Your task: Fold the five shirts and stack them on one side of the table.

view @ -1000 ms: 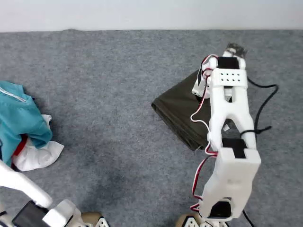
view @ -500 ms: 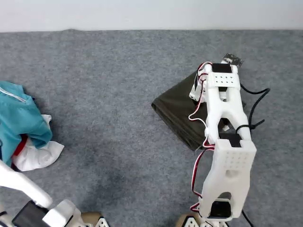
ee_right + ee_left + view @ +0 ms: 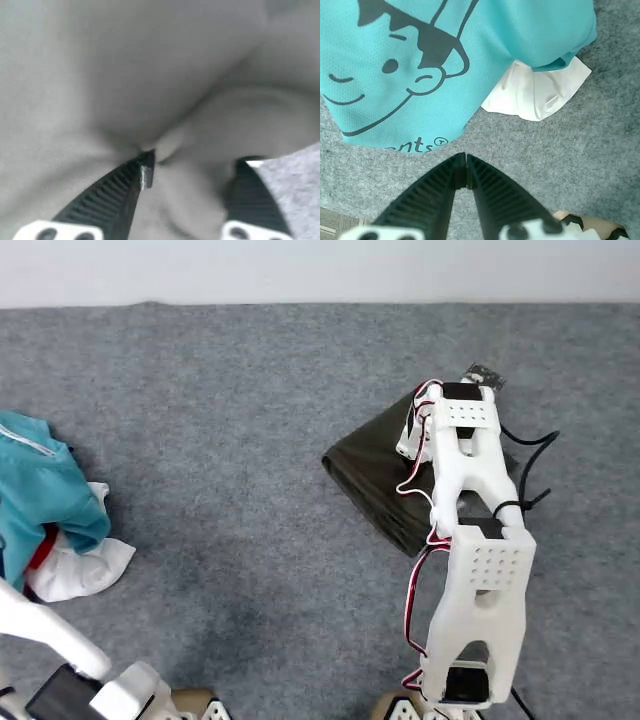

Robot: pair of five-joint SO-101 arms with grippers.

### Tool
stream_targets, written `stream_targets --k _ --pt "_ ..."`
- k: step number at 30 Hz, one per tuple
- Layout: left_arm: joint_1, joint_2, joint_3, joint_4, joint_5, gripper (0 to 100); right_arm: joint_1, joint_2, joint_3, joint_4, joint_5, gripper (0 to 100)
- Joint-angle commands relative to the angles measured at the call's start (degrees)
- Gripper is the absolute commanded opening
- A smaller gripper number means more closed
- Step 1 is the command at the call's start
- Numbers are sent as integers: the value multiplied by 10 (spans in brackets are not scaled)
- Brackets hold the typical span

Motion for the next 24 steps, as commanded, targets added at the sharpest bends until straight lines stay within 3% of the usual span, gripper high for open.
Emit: stream_targets --k 1,4,9,16,20,24 --pt "4 -21 -16 14 -4 6 22 -5 -3 15 49 48" --pt "4 -21 -16 14 -4 6 41 -33 -4 35 91 6" --pt "4 -21 -16 14 -4 6 85 -98 -4 74 242 9" --pt "4 -22 -16 14 -4 6 208 -155 -4 142 543 9" --pt "4 -22 -16 14 -4 6 303 -156 -4 121 675 9" --pt "4 -22 -16 14 -4 6 379 -145 -4 49 743 9"
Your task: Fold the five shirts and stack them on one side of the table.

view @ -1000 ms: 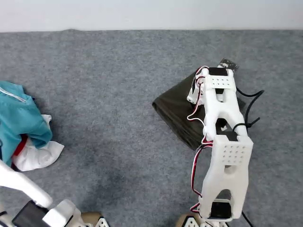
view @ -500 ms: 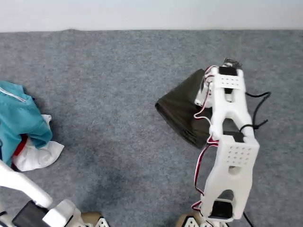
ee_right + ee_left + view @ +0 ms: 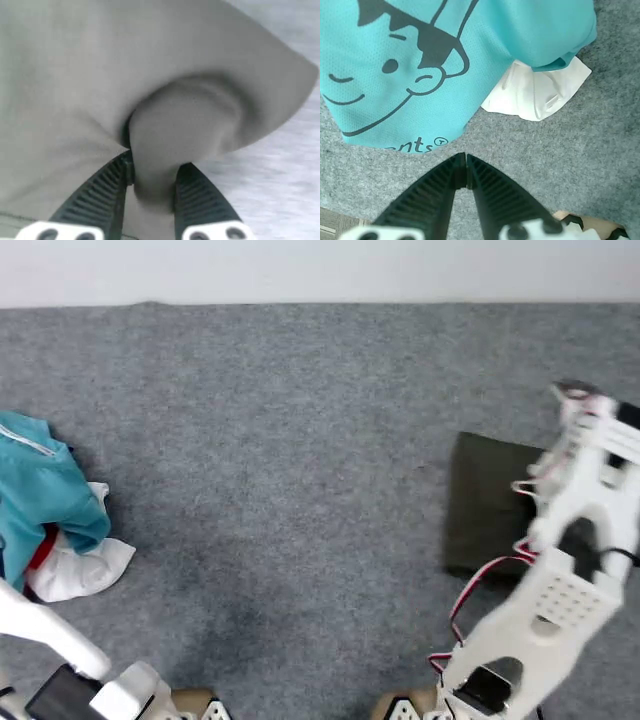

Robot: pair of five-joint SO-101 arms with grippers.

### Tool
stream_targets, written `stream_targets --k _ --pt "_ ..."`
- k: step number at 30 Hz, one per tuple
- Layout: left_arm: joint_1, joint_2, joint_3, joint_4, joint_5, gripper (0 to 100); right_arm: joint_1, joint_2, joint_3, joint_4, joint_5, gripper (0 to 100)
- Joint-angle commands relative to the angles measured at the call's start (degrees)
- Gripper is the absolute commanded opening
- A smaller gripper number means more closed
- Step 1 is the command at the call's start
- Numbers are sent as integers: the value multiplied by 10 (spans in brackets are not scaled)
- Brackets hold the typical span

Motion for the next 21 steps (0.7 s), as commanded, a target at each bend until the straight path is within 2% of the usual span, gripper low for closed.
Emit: stream_targets --k 1,10,12,14,17,19,21 --pt "4 -22 -16 14 -4 6 66 -27 -13 -58 62 9" --pt "4 -22 -16 14 -4 6 103 5 -13 -104 98 17" --pt "4 -22 -16 14 -4 6 105 -2 -14 -100 97 67" --pt "4 -22 -16 14 -4 6 109 -18 -14 -87 91 162" --pt "4 -22 -16 14 -4 6 116 -58 -14 -69 40 302" --pt "4 -22 -16 14 -4 6 116 -87 -14 -55 16 348" --pt "4 -22 -16 14 -4 6 113 -116 -14 -36 14 350"
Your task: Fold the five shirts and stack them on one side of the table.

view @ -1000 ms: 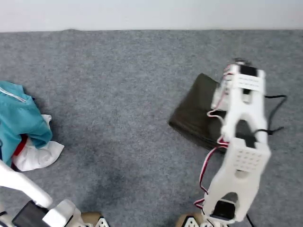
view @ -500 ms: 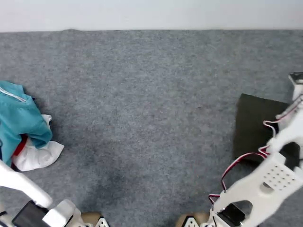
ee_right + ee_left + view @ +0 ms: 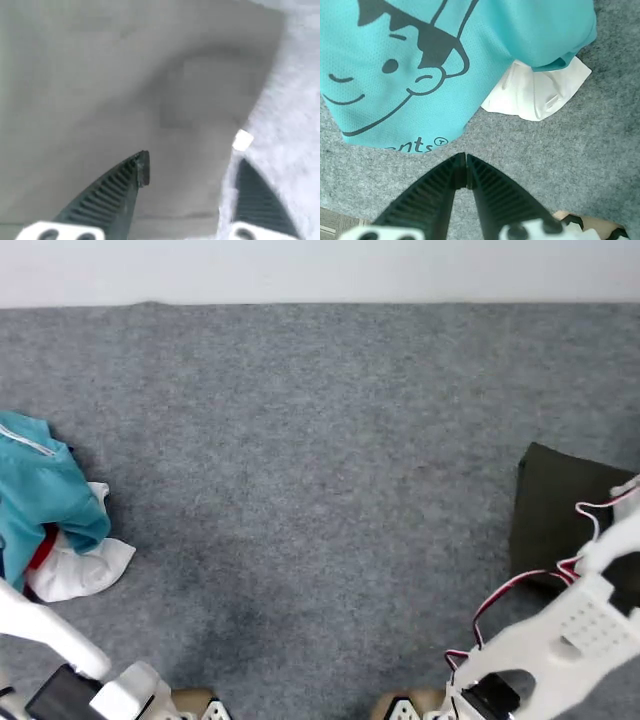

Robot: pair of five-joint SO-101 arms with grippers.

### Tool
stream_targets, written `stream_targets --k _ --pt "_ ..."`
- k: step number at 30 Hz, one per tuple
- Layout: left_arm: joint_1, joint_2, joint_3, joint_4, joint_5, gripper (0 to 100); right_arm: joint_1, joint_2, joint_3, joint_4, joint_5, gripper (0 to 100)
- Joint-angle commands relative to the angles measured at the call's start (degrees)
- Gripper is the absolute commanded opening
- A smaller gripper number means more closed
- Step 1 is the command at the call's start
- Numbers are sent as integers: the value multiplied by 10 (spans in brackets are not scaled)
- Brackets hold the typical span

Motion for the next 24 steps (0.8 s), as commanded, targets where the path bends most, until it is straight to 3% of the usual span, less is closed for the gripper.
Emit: stream_targets --k 1,6,11,14,20,24 --pt "4 -22 -16 14 -4 6 -3 -86 -14 32 -16 350" --pt "4 -22 -16 14 -4 6 -40 -132 -13 123 -18 293" --pt "4 -23 -16 14 -4 6 -100 -139 -10 218 -19 0" --pt "4 -27 -24 14 -3 6 -108 -153 19 221 -47 44" --pt "39 -115 -25 14 -2 9 -124 -245 118 221 -89 9" --pt "51 -156 -25 14 -4 103 -154 -335 223 220 -117 9"
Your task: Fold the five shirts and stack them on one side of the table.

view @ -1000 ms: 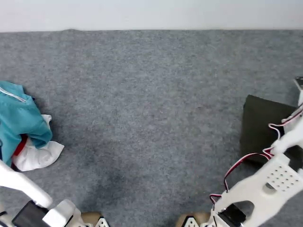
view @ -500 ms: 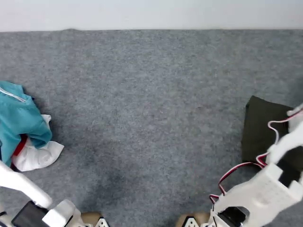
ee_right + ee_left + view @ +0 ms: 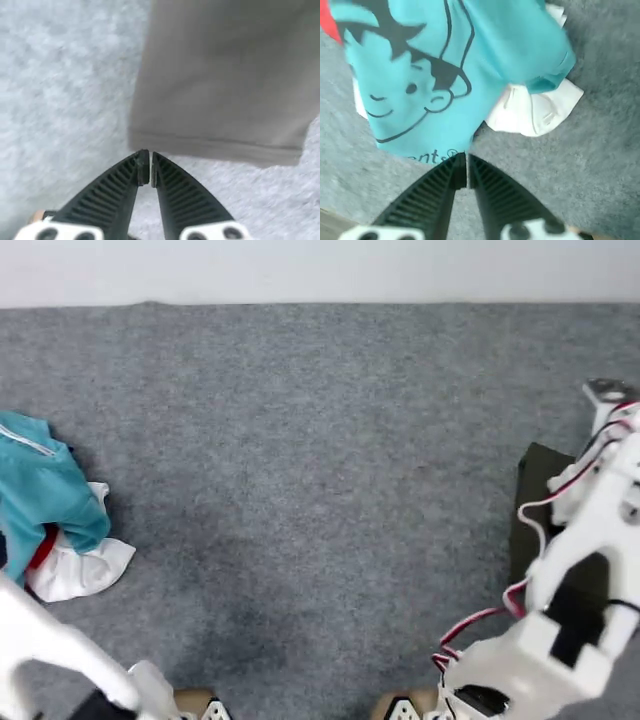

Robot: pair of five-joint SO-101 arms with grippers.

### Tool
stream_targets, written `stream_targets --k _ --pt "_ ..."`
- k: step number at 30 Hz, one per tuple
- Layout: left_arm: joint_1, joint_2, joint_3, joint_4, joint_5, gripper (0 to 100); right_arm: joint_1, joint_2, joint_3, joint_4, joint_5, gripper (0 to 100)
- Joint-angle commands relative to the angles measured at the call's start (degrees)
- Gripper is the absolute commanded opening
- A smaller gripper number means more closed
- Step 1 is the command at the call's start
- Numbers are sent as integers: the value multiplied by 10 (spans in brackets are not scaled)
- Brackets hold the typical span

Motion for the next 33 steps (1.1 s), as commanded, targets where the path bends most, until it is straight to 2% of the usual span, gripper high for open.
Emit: stream_targets --k 1,5,12,18,25,33 --pt "8 -37 -21 14 -2 143 -29 -109 76 24 -29 9" --pt "7 -8 -21 11 -4 220 -52 -196 170 24 -51 9" --pt "-15 139 -36 -70 -41 225 -58 -315 270 24 -74 9" --pt "-62 214 -133 -81 -110 225 -56 -390 323 24 -74 9" --pt "-107 233 -196 -91 -200 225 -56 -429 375 24 -74 9" --pt "-129 286 -179 -244 -215 225 -57 -433 383 24 -74 9"
